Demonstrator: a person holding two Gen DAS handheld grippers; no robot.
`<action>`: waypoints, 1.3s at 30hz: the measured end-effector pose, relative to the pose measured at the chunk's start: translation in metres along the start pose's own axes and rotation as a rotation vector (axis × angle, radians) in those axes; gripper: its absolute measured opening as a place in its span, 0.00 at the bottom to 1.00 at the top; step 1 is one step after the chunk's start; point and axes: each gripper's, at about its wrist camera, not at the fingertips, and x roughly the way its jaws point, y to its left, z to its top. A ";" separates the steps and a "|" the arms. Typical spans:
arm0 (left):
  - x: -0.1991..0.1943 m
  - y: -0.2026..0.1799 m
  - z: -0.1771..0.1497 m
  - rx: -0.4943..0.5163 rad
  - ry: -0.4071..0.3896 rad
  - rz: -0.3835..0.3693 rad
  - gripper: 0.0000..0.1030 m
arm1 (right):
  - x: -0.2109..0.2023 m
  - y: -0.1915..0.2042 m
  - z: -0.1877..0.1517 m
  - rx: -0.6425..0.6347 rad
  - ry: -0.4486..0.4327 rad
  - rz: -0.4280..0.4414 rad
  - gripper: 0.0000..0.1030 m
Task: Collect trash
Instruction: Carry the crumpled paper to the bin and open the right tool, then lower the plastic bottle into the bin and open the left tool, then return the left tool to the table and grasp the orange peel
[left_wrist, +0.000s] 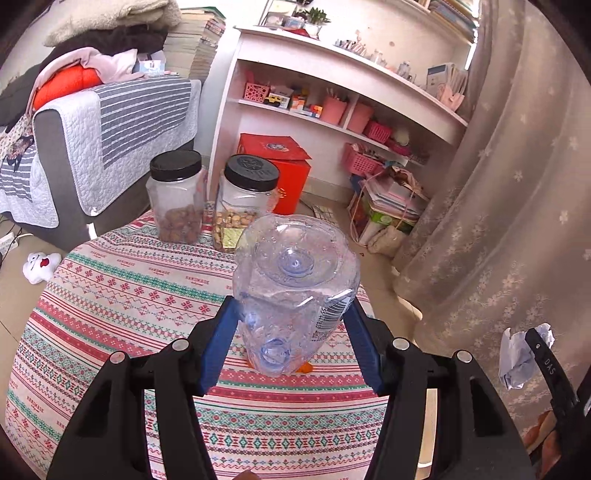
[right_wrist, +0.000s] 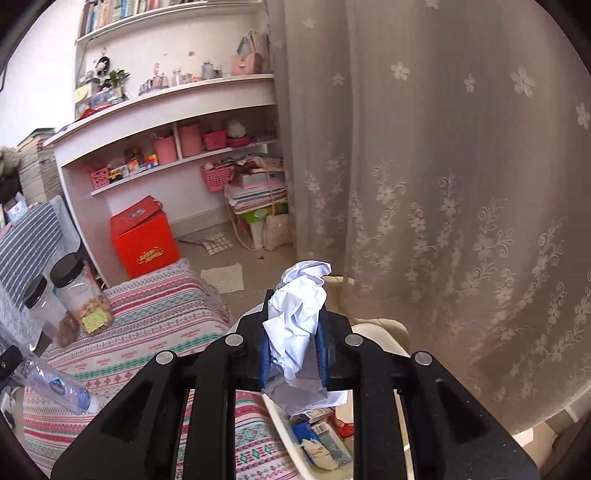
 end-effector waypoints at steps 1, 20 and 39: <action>0.001 -0.008 -0.002 0.006 0.003 -0.011 0.56 | 0.006 -0.009 0.001 0.008 0.024 -0.003 0.21; 0.036 -0.206 -0.035 0.219 0.128 -0.304 0.56 | -0.017 -0.170 0.023 0.378 -0.059 -0.322 0.93; 0.062 -0.294 -0.076 0.373 0.238 -0.354 0.72 | -0.016 -0.209 0.023 0.395 -0.013 -0.426 0.93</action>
